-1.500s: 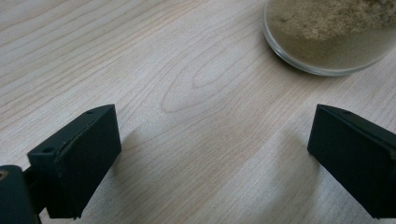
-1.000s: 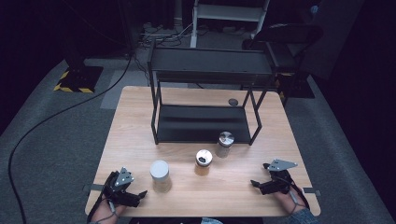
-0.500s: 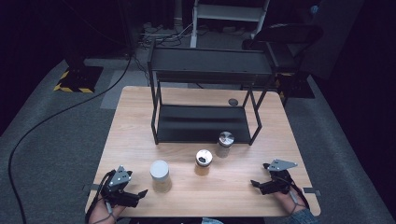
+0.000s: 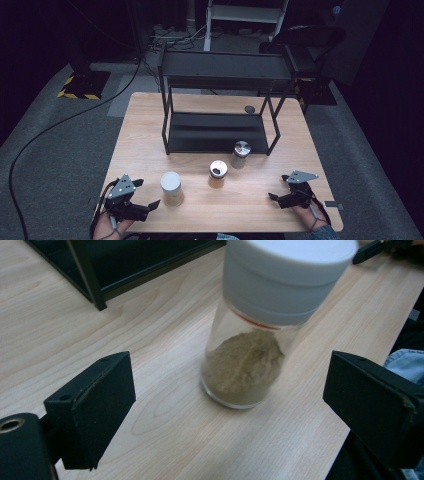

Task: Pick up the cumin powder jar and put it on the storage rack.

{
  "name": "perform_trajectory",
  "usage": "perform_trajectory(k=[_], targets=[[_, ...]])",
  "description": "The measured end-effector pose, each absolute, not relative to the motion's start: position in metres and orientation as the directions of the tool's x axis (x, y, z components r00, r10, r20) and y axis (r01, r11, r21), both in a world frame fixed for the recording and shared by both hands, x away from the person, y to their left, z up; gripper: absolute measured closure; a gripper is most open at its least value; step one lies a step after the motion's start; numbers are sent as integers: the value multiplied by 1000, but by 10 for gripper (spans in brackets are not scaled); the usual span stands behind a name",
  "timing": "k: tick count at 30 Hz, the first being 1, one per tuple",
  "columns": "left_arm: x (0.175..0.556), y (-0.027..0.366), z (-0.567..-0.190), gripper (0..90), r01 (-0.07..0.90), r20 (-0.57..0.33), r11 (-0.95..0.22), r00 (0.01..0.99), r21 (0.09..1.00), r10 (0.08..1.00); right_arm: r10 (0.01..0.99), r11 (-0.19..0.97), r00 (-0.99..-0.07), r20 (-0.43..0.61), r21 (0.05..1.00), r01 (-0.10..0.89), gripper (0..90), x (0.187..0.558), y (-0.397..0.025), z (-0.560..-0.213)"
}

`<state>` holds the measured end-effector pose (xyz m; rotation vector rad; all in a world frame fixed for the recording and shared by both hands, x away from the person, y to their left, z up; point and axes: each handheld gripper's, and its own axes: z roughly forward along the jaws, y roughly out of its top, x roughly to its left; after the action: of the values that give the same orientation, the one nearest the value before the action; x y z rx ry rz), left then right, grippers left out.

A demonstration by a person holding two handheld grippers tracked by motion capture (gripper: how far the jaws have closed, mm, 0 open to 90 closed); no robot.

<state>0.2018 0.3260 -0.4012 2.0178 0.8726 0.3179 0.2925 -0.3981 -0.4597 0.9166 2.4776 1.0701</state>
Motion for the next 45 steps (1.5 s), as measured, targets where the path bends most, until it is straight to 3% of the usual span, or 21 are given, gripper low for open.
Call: perform_trajectory(k=[39, 43, 45], targets=[[243, 290, -392, 116, 372, -73, -411, 808, 832, 584, 654, 522, -756, -13, 732, 439, 46, 293, -398, -460], [246, 285, -391, 222, 345, -42, -447, 827, 825, 560, 654, 522, -756, -13, 732, 439, 46, 293, -398, -460], [244, 283, -392, 332, 335, -21, -457, 824, 824, 567, 654, 522, -756, -13, 732, 439, 46, 293, -398, -460]])
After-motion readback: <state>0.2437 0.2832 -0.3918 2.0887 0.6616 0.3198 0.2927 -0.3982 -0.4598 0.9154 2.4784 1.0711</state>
